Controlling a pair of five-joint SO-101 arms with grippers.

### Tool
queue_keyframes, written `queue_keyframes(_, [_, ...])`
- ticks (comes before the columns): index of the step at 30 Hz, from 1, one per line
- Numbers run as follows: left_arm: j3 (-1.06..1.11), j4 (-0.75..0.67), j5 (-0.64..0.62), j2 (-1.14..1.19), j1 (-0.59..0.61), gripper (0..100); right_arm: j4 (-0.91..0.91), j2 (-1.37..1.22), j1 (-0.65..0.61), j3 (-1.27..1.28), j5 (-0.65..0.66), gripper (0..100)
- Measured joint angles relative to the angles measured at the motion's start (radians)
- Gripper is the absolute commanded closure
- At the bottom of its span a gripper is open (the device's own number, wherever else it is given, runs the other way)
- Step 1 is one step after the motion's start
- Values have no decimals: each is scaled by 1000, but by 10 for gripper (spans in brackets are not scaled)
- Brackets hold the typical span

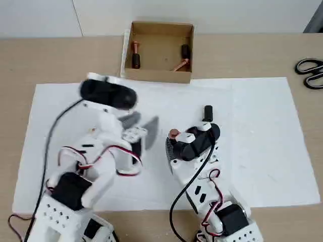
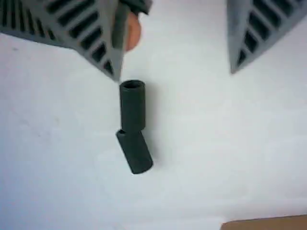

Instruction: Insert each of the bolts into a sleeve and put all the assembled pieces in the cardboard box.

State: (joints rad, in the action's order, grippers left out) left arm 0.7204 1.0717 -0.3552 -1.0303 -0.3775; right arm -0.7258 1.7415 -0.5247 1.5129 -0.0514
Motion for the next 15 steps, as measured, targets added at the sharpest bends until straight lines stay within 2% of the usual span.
queue_keyframes(3, [-5,21,0,0,129,859,0,0,0,0,0,995])
queue_keyframes(6, [-5,100,49,0,262,859,0,0,14,0,0,995])
queue_keyframes(9, [-5,206,193,0,404,859,-20,0,55,0,0,995])
queue_keyframes(12, [-5,282,393,0,554,859,-71,0,121,0,5,995])
queue_keyframes(15, [-5,316,532,0,692,859,-98,0,212,-3,78,995])
